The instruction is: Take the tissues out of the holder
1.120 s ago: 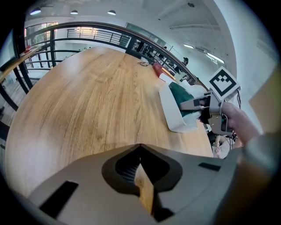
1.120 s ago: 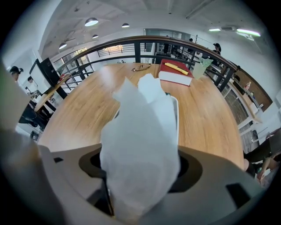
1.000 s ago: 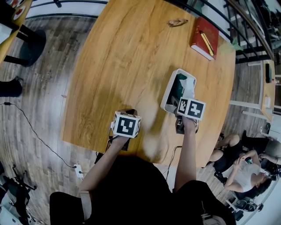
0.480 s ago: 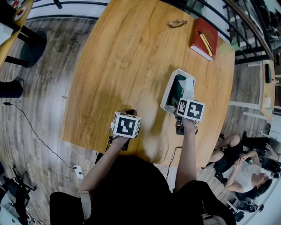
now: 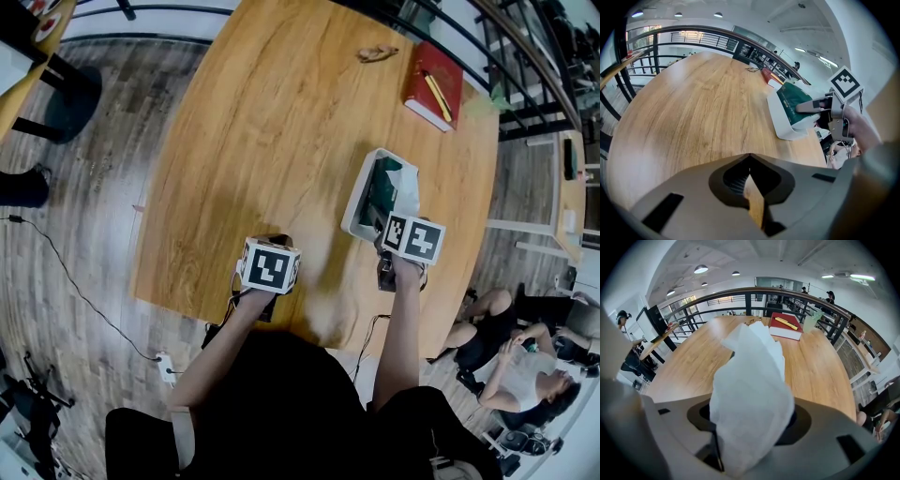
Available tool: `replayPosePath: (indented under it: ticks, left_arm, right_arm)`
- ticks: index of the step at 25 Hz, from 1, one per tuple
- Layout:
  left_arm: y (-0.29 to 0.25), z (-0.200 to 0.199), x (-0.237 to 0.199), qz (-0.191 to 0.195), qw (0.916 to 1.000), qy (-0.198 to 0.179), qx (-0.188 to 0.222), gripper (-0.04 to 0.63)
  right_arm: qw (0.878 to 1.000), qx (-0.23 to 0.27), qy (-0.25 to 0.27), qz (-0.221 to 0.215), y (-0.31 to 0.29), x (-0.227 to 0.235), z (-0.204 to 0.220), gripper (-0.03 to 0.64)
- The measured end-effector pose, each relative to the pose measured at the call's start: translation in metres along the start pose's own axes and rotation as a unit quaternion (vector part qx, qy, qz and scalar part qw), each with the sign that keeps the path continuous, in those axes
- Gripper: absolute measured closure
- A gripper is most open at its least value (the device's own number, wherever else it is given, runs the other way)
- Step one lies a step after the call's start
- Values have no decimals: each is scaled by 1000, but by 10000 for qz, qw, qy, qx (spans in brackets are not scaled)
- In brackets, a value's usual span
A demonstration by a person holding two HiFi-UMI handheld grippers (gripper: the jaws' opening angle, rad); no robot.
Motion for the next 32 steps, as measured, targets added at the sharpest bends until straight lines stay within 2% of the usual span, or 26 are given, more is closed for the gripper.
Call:
replayPosePath:
  ticks: [13,32]
  left_arm:
    - [11,4,3,56,10000,-14,60,588]
    - [32,9,-10,6,9992,166,359,588]
  right_arm:
    - [9992,359,175,-71,37,-14,-25,322]
    - [9919,639,918,-598,54,-83,-58,324]
Point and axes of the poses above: the fingertips, and each gripper's own axes: y backward along the fingers, x to its right, z out of its underside, the point moved 1 cm from there along y, backward along the fingers, and after that the axes turned 15 degrees about y, right-handed, at the moved point
